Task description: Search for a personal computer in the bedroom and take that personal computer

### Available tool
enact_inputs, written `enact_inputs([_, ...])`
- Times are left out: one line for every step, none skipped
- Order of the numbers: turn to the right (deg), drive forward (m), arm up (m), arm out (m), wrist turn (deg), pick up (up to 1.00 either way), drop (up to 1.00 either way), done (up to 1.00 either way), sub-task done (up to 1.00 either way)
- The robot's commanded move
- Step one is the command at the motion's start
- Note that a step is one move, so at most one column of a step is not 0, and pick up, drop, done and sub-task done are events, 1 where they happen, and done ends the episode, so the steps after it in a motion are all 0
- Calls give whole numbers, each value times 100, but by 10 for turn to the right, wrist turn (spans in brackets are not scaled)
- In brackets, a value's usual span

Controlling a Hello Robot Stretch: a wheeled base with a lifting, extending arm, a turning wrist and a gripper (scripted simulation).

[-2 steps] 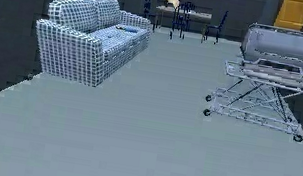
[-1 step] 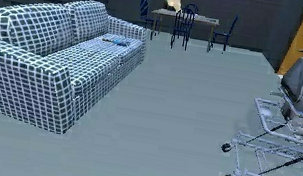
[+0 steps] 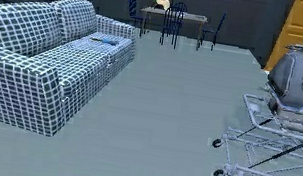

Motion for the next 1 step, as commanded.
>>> enact_inputs([0, 100, 0, 0, 0, 0, 0, 0, 0])
